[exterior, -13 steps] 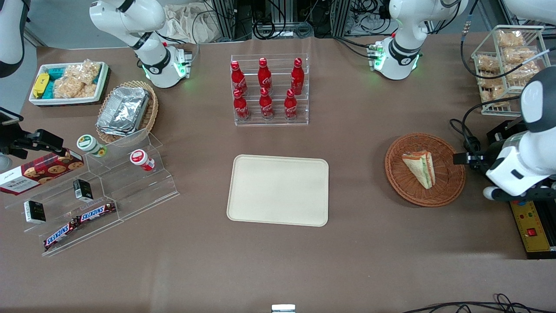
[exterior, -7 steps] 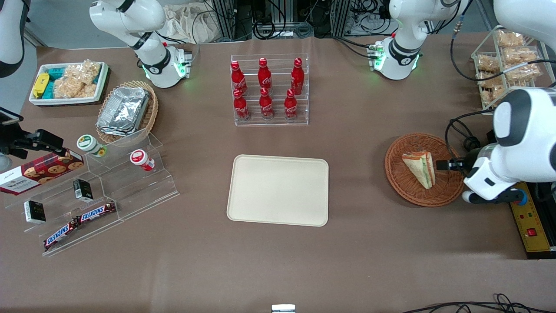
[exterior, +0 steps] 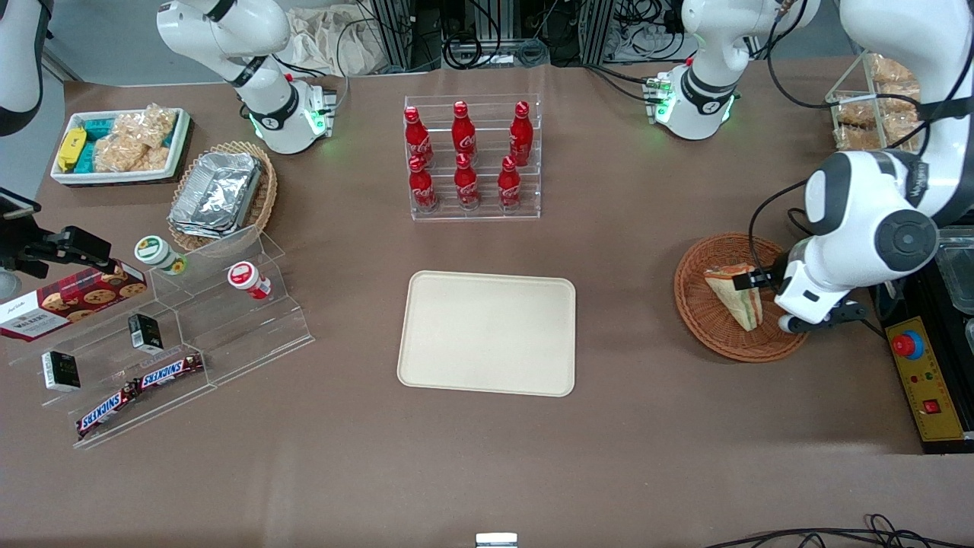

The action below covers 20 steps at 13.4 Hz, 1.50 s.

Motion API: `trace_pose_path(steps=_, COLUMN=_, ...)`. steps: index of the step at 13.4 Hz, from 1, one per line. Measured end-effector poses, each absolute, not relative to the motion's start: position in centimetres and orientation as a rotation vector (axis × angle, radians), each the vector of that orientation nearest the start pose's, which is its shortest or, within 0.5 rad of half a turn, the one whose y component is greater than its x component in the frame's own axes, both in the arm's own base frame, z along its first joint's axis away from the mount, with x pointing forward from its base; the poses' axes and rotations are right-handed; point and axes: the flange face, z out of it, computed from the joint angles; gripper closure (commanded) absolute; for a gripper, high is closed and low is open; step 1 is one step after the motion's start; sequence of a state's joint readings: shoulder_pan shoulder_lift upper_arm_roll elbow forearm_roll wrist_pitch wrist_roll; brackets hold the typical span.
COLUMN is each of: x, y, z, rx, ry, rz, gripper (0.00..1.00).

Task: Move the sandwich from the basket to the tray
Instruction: 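Move the left gripper down over the wrapped sandwich in the wicker basket, then close the left gripper on the sandwich's wrapped edge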

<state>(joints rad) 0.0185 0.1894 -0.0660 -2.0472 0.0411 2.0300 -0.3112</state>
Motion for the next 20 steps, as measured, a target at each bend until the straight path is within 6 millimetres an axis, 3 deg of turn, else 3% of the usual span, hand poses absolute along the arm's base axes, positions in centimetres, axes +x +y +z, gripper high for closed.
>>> trace_pose_path(steps=4, x=54.3, y=-1.2, z=29.4, rx=-3.03, ry=-0.499, rz=0.294, gripper=0.01)
trace_pose_path(steps=8, x=54.6, y=-1.3, z=26.1, rx=-3.038, ry=-0.585, rz=0.26, gripper=0.03)
trace_pose_path(steps=10, x=54.6, y=-1.1, z=24.7, rx=-3.033, ry=-0.605, rz=0.277, gripper=0.2)
trace_pose_path(steps=13, x=54.5, y=0.4, z=23.9, rx=-3.023, ry=-0.649, rz=0.292, gripper=0.68)
trace_pose_path(steps=15, x=54.6, y=0.5, z=24.1, rx=-3.025, ry=-0.652, rz=0.283, gripper=0.95)
trace_pose_path(steps=16, x=54.8, y=0.4, z=24.4, rx=-3.027, ry=-0.651, rz=0.275, gripper=1.0)
trace_pose_path(steps=18, x=55.2, y=0.1, z=25.6, rx=-3.029, ry=-0.643, rz=0.273, gripper=1.0)
trace_pose_path(steps=20, x=56.0, y=-0.9, z=28.0, rx=-3.029, ry=-0.615, rz=0.3, gripper=1.0)
